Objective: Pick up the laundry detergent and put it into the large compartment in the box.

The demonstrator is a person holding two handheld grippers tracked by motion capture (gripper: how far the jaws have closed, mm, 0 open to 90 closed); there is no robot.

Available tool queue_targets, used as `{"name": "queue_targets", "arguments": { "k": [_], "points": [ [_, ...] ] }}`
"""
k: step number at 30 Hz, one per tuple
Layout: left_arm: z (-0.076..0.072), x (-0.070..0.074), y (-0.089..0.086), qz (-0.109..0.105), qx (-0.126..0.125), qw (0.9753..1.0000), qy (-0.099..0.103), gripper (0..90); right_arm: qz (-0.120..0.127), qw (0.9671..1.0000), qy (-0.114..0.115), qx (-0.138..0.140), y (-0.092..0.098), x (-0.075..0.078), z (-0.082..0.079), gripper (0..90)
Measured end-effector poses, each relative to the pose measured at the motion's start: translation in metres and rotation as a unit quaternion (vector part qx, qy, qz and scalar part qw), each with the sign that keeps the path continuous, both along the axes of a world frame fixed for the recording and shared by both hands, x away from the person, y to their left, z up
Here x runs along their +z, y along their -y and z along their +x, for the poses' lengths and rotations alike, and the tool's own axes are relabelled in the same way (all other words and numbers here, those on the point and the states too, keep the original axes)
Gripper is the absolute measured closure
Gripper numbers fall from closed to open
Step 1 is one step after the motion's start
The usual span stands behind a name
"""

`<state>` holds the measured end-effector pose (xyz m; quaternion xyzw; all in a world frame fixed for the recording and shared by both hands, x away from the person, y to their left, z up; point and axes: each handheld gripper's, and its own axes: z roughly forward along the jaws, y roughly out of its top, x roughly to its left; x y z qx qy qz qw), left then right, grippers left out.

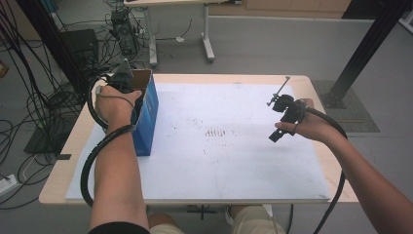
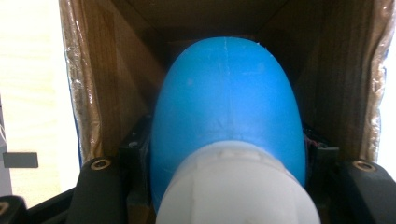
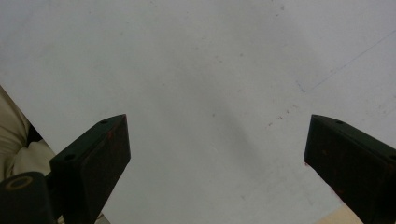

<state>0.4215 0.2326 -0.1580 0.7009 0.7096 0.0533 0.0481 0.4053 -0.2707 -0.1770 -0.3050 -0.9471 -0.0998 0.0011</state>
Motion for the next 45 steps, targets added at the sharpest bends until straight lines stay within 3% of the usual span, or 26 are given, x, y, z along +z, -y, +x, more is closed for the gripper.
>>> {"name": "queue_targets", "arguments": {
  "k": [45],
  "points": [
    [0.0023,-0.0011,-0.0020,-0.011,0.001,0.9999,-0.005,37.1,-0.002,1.0000,0.001,-0.003,0.0026,0.0012,-0.0013,7.1]
  ]
}}
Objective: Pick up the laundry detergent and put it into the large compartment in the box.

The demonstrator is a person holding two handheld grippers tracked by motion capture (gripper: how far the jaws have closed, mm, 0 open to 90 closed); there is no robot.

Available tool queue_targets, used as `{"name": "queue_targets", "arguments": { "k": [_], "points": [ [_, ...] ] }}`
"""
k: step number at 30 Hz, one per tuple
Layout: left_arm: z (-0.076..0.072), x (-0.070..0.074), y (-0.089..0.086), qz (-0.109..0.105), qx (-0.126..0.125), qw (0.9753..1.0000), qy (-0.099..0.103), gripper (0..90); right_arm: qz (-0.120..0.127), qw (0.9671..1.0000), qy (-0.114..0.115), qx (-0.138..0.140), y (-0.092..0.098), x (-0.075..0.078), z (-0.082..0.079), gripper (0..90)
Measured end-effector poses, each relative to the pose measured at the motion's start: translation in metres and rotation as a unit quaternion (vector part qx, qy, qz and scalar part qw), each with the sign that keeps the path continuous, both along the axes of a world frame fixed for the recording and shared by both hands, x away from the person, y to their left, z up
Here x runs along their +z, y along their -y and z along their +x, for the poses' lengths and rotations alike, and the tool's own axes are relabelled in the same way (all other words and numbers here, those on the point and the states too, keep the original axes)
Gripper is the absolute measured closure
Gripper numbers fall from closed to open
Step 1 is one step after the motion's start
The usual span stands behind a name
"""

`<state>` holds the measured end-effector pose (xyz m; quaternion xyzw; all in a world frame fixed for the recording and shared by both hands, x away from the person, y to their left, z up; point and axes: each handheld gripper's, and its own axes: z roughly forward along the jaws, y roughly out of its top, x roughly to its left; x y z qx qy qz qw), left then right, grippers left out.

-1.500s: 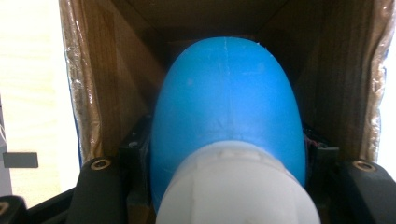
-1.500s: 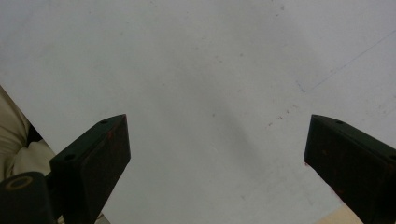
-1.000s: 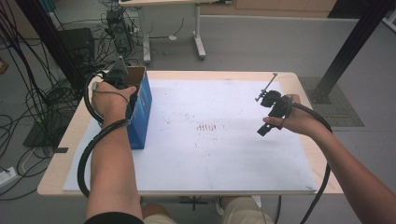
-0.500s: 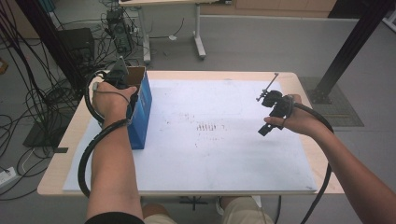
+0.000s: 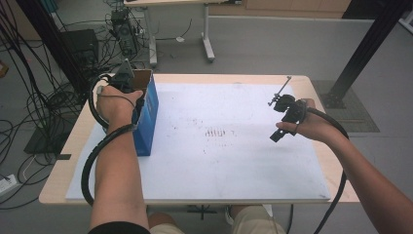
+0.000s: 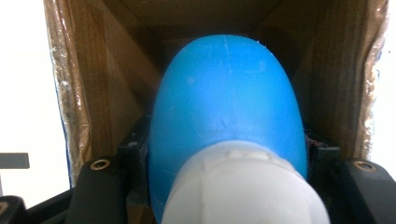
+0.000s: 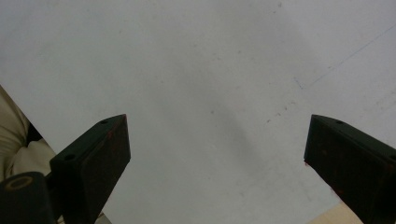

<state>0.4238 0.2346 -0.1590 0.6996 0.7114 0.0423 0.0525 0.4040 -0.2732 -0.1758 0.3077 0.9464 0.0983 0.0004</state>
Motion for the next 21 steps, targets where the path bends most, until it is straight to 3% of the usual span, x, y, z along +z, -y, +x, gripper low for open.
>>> {"name": "queue_targets", "arguments": {
  "k": [21],
  "points": [
    [-0.0002,-0.0002,-0.0013,-0.002,-0.001,1.0000,0.001,37.1,0.002,1.0000,0.002,-0.001,-0.0005,0.0013,-0.0003,7.2]
  ]
}}
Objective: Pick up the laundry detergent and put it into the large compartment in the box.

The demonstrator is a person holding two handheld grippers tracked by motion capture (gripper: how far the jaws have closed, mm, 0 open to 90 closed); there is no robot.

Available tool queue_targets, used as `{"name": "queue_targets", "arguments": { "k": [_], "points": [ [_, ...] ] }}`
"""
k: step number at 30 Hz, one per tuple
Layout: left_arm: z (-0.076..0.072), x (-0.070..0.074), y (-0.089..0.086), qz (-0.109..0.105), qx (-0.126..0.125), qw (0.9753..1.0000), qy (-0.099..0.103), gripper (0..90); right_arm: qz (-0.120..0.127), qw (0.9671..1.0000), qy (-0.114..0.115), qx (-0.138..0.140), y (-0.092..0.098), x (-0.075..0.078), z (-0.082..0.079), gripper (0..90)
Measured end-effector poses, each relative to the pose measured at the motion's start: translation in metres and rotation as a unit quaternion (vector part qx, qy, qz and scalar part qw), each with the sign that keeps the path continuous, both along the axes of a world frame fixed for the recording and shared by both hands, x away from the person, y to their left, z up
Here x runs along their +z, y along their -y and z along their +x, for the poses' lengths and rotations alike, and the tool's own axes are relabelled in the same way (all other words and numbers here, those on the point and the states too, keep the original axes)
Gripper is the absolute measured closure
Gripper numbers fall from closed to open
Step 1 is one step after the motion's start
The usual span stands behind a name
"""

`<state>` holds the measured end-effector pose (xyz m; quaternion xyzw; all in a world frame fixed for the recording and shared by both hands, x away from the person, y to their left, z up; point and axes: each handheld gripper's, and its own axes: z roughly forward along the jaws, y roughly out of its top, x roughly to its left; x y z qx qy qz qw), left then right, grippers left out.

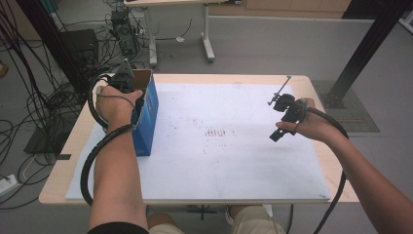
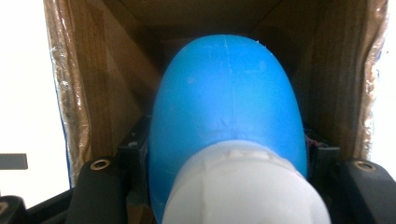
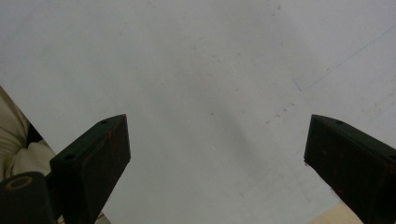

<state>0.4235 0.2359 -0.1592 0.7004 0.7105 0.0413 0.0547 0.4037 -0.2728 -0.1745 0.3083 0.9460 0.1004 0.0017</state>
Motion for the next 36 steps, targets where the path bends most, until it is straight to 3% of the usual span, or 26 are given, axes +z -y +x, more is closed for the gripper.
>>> {"name": "queue_targets", "arguments": {
  "k": [36],
  "points": [
    [0.0014,0.0002,0.0009,0.001,-0.001,1.0000,-0.003,37.1,0.001,1.0000,0.002,0.001,0.0006,-0.0001,-0.0003,7.2]
  ]
}}
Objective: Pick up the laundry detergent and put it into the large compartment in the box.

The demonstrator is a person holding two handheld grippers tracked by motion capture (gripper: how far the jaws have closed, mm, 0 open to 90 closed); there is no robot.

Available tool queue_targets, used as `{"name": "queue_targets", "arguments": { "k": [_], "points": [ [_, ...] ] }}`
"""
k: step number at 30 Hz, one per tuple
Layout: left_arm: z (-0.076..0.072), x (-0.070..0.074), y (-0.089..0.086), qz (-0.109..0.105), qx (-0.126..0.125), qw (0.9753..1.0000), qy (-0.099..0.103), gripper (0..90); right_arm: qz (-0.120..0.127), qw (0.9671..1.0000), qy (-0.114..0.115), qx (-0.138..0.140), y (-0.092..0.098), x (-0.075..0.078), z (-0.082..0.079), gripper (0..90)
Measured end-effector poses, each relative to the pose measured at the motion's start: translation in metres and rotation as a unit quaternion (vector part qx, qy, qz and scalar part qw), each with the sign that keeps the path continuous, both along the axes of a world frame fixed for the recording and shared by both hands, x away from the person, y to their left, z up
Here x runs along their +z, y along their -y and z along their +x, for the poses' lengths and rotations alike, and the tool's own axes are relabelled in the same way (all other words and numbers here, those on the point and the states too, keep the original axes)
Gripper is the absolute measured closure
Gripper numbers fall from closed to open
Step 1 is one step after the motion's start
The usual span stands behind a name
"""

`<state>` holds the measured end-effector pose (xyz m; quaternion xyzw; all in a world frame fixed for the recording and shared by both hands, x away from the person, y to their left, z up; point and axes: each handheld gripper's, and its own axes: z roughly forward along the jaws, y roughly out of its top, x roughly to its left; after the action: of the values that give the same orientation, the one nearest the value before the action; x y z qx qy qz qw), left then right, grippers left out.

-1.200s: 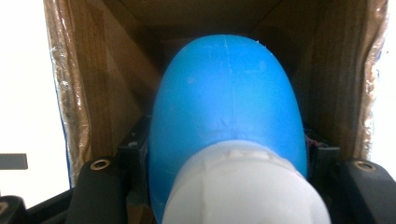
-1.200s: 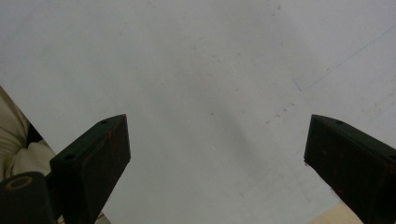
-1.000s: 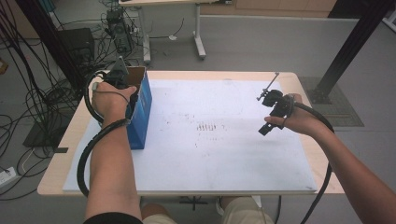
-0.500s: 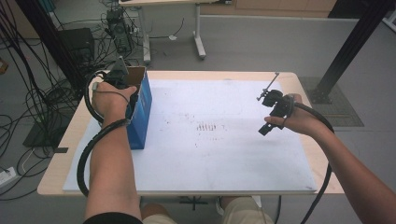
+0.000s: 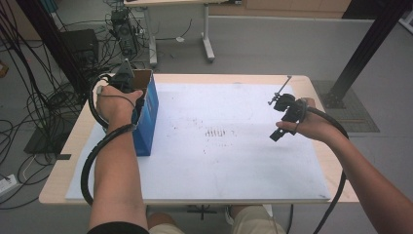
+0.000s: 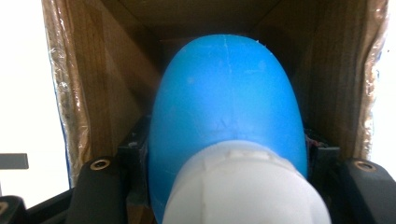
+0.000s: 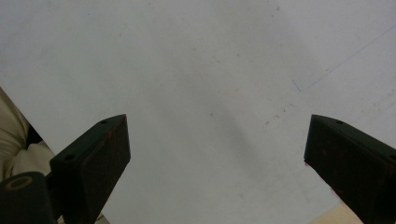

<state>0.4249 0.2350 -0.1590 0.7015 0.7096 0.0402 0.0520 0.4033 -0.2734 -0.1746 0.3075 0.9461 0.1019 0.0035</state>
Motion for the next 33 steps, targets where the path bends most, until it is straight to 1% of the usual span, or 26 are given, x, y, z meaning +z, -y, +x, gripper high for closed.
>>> {"name": "queue_targets", "arguments": {
  "k": [33],
  "points": [
    [0.0004,0.0000,-0.0001,0.000,-0.001,1.0000,-0.001,37.1,-0.001,1.0000,0.001,-0.001,0.0004,0.0025,0.0004,7.2]
  ]
}}
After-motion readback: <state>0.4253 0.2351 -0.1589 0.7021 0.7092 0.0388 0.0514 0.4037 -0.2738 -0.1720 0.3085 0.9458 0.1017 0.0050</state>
